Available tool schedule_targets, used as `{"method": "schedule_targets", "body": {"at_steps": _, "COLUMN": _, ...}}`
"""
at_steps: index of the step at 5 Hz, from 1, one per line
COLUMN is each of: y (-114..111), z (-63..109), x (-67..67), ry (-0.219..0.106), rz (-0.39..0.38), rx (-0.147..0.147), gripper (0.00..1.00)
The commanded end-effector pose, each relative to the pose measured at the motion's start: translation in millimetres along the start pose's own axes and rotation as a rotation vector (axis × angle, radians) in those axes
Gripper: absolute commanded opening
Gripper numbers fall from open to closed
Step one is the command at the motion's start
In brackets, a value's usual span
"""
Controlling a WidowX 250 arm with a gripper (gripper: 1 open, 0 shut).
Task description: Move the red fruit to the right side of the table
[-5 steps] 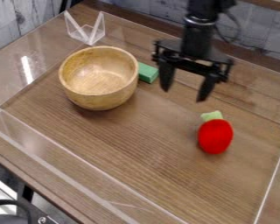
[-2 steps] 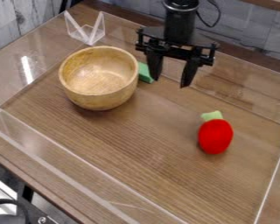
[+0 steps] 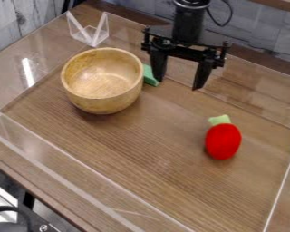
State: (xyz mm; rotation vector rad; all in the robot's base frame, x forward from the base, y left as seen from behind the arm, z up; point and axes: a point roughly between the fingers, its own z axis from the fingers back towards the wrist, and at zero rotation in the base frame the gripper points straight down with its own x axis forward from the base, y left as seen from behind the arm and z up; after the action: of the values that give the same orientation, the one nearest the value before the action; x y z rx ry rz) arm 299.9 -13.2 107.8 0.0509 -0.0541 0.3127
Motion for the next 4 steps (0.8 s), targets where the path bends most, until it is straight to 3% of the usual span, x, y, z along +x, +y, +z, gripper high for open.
{"method": "schedule_targets", "body": {"at_steps": 1, "y": 5.1, "z": 18.7, "x": 6.3, "ry": -0.078, "rz": 0.022, "rx": -0.018, "gripper": 1.00}}
{"method": "schedule_targets", "body": {"at_steps": 2, "y": 11.9, "z": 14.3, "x": 4.2, "ry": -0.077, "rz": 0.043, "rx": -0.011, "gripper": 1.00}}
{"method": "schedule_targets", "body": {"at_steps": 4, "y": 7.0, "z": 22.4, "x": 13.5, "ry": -0.091, "rz": -0.098, "rx": -0.023, "gripper": 1.00}}
